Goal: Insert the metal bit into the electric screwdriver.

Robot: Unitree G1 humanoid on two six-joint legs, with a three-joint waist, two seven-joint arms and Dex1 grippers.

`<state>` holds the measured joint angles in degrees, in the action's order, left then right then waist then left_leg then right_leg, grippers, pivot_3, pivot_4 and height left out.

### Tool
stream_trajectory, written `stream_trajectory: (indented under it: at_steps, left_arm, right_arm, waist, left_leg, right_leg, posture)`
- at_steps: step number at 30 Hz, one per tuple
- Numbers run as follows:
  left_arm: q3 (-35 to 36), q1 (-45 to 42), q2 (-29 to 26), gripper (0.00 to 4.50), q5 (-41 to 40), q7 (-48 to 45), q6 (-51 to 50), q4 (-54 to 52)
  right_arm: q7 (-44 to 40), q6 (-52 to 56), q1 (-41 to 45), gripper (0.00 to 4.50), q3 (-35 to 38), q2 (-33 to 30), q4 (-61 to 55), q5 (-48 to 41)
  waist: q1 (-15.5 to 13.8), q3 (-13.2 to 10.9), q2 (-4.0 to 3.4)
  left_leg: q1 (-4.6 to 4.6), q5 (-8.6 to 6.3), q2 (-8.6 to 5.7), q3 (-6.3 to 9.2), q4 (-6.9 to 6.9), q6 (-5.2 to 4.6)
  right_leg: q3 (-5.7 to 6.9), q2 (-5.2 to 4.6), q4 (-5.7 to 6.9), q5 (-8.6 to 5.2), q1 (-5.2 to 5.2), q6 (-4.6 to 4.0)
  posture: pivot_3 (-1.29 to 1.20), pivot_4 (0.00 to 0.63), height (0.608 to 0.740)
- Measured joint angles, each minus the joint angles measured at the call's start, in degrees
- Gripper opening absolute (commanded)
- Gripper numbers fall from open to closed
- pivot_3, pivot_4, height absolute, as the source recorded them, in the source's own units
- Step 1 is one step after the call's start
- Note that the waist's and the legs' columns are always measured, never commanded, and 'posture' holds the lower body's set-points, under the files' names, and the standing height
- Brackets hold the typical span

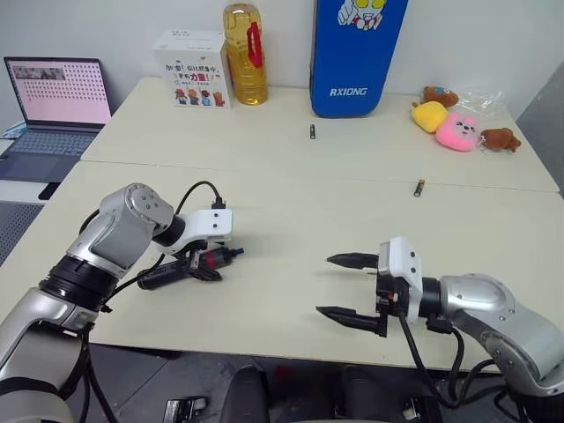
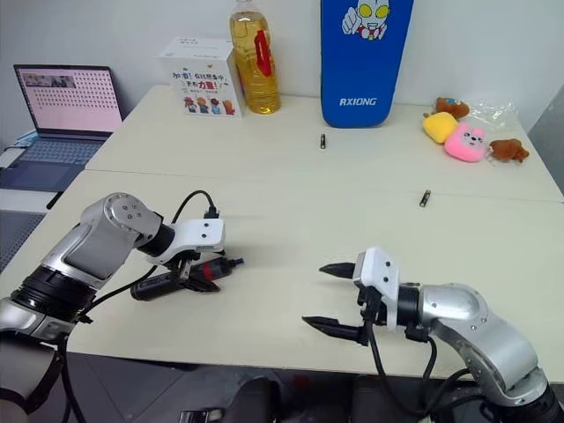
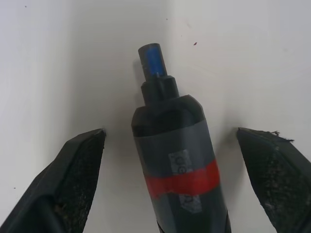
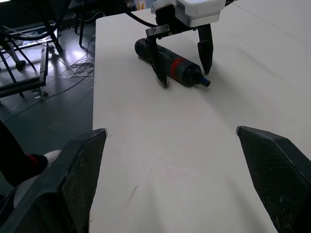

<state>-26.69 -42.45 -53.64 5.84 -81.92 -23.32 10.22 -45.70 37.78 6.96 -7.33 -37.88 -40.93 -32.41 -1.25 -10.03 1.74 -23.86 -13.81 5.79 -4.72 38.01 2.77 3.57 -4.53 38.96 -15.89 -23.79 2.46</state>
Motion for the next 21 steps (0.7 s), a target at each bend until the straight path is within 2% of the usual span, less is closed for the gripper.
stream_trajectory:
  at_steps: [10,18,21]
  left_arm:
    - [0.22,-0.54,0.89,1.74,0.29,-1.40,-0.15,0.79]
    - [0.82,0.34,0.56,1.67,-0.37,-2.95,-0.85,-1.01]
    - [4.05,-1.51,2.80,1.67,-5.06,-4.64,-1.67,0.28]
  right_arm:
    - [2.09,0.29,0.45,4.50,-0.02,-0.05,-0.81,0.10]
    - [2.05,0.48,1.20,4.50,0.76,-0.25,-0.82,-1.25]
    - [3.39,2.90,3.35,4.50,5.25,-0.25,-0.97,-5.91]
  waist:
    - [0.02,0.01,0.01]
    - [0.02,0.01,0.01]
    - [-0.05,-0.02,0.05]
  left_leg:
    - [0.01,0.00,0.00,0.01,0.01,0.00]
    - [0.00,0.00,0.00,0.02,0.01,0.00]
    - [-0.05,0.00,0.00,0.05,0.06,0.00]
  right_leg:
    - [0.01,0.00,-0.01,0.00,0.03,0.00]
    - [0.02,0.00,-0.02,0.00,0.03,0.00]
    - [0.05,0.00,-0.01,0.00,0.02,0.00]
  posture:
    - [0.00,0.150,0.740]
    - [0.00,0.150,0.740]
    - [0.00,0.150,0.740]
